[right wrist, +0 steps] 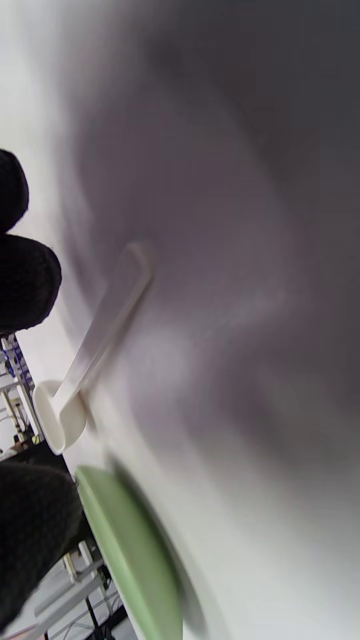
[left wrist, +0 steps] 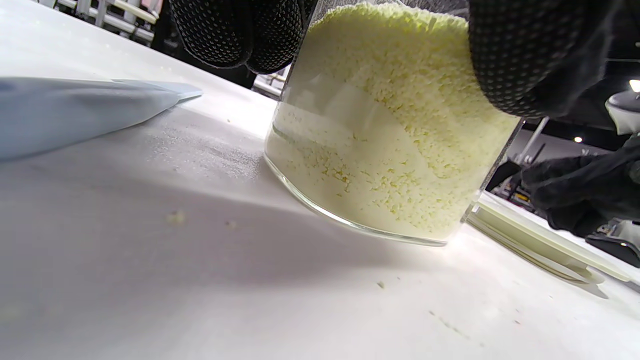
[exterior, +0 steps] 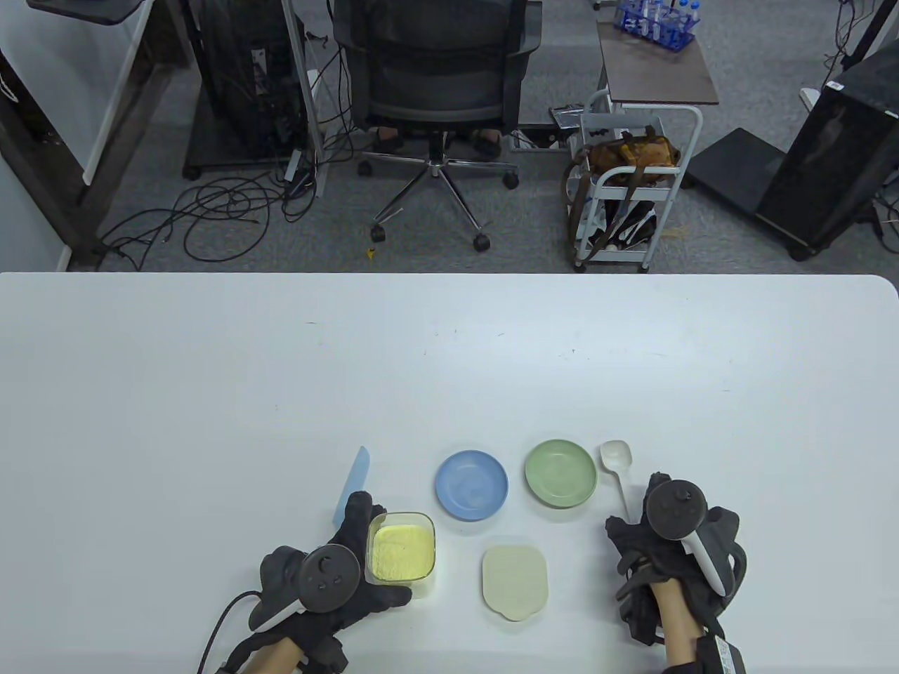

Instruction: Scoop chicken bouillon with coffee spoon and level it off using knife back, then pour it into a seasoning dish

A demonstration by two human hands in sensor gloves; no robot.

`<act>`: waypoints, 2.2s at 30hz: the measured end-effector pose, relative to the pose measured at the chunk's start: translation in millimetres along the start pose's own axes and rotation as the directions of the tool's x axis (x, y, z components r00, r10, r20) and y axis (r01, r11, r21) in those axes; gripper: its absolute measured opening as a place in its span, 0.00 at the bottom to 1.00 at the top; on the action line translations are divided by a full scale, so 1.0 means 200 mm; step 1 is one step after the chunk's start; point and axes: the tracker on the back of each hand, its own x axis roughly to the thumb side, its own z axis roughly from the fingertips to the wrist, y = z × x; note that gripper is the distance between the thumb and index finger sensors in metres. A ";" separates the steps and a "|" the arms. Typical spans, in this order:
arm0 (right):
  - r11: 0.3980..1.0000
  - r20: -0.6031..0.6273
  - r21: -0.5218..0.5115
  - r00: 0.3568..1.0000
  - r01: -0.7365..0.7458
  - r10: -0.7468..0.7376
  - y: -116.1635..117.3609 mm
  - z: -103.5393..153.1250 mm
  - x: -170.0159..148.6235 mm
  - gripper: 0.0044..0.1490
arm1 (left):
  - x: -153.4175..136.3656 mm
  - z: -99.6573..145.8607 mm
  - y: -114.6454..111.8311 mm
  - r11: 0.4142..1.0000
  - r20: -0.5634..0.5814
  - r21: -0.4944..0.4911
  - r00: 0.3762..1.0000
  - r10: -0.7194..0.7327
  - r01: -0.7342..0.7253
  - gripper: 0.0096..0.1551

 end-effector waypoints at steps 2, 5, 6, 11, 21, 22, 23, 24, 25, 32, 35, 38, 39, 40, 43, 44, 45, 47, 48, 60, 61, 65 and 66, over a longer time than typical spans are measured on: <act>1.000 -0.028 -0.017 0.999 0.015 -0.015 0.03 -0.02 -0.03 0.50 | 0.00 0.00 0.00 1.000 0.000 -0.001 1.000 0.002 -0.002 0.84; 0.999 -0.083 -0.028 0.996 0.033 -0.036 0.04 -0.03 -0.04 0.41 | 0.00 0.00 0.00 1.000 0.000 -0.003 1.000 0.005 -0.005 0.84; 0.999 -0.098 -0.022 0.995 0.032 -0.034 0.05 -0.04 -0.04 0.40 | 0.00 0.00 0.00 1.000 -0.001 -0.004 1.000 0.005 -0.005 0.84; 1.000 -0.162 -0.009 0.987 -0.013 0.012 0.06 -0.07 -0.03 0.35 | 0.00 0.00 0.00 1.000 -0.001 -0.005 1.000 0.005 -0.005 0.84; 1.000 -0.210 -0.001 0.978 -0.013 0.013 0.06 -0.10 -0.03 0.30 | -0.01 0.00 0.00 1.000 -0.002 -0.011 1.000 0.004 -0.004 0.84; 1.000 -0.212 0.001 0.977 -0.005 0.005 0.06 -0.10 -0.03 0.30 | -0.01 0.00 0.00 1.000 -0.002 -0.011 1.000 0.004 -0.005 0.84; 1.000 -0.214 0.002 0.977 -0.002 0.003 0.06 -0.10 -0.04 0.29 | -0.01 0.00 0.00 1.000 -0.002 -0.011 1.000 0.004 -0.005 0.84; 1.000 -0.216 0.001 0.976 -0.003 0.003 0.06 -0.10 -0.04 0.29 | -0.01 0.00 0.00 1.000 -0.002 -0.011 1.000 0.005 -0.005 0.84; 1.000 -0.217 0.001 0.976 -0.004 0.004 0.06 -0.10 -0.03 0.28 | -0.01 0.00 0.00 1.000 -0.002 -0.013 1.000 0.005 -0.005 0.84; 1.000 -0.204 -0.010 0.979 0.010 -0.012 0.06 -0.09 -0.04 0.25 | -0.01 -0.01 0.00 1.000 -0.003 -0.015 1.000 0.006 -0.006 0.84; 0.998 -0.158 -0.059 0.986 0.036 -0.045 0.04 -0.07 -0.03 0.25 | -0.01 -0.01 0.00 1.000 -0.003 -0.016 1.000 0.005 -0.005 0.84; 0.968 -0.009 -0.202 0.988 0.152 -0.157 -0.01 -0.02 0.03 0.24 | -0.01 -0.01 0.00 1.000 -0.002 -0.016 1.000 0.005 -0.005 0.84; 0.962 0.031 -0.198 0.982 0.187 -0.185 -0.04 0.00 0.06 0.24 | -0.01 -0.01 0.00 1.000 -0.001 -0.016 1.000 0.006 -0.006 0.84; 0.956 0.119 -0.161 0.967 0.244 -0.227 -0.07 0.03 0.12 0.24 | -0.01 -0.01 0.00 1.000 -0.001 -0.017 1.000 0.006 -0.006 0.84; 0.952 0.322 -0.037 0.906 0.303 -0.276 -0.15 0.12 0.30 0.23 | -0.01 -0.01 0.00 1.000 -0.001 -0.021 1.000 0.008 -0.008 0.84; 0.963 0.378 0.017 0.890 0.270 -0.256 -0.16 0.16 0.37 0.23 | -0.01 -0.01 0.00 1.000 -0.001 -0.021 1.000 0.007 -0.007 0.84; 0.972 0.412 0.048 0.882 0.230 -0.230 -0.17 0.19 0.43 0.23 | -0.01 -0.01 0.00 1.000 -0.001 -0.022 1.000 0.006 -0.006 0.84; 0.983 0.521 0.114 0.834 0.145 -0.184 -0.18 0.26 0.55 0.23 | -0.01 -0.01 0.00 1.000 -0.001 -0.023 1.000 0.007 -0.007 0.84; 0.984 0.567 0.127 0.805 0.122 -0.173 -0.17 0.30 0.62 0.23 | -0.01 -0.01 0.00 1.000 -0.001 -0.024 1.000 0.006 -0.006 0.83; 0.974 0.714 0.211 0.694 -0.083 -0.096 -0.05 0.42 0.95 0.22 | -0.01 -0.01 -0.01 1.000 -0.002 -0.029 1.000 0.009 -0.009 0.84; 0.976 0.714 0.204 0.694 -0.079 -0.093 -0.04 0.42 0.95 0.22 | -0.01 -0.01 -0.01 1.000 -0.001 -0.029 1.000 0.009 -0.009 0.84; 0.988 0.727 0.121 0.686 -0.096 -0.023 -0.01 0.43 1.00 0.21 | -0.01 -0.01 -0.01 1.000 -0.001 -0.030 1.000 0.009 -0.009 0.83; 0.988 0.732 0.114 0.682 -0.107 -0.011 -0.01 0.43 1.01 0.21 | -0.01 -0.01 -0.01 1.000 -0.001 -0.030 1.000 0.010 -0.010 0.83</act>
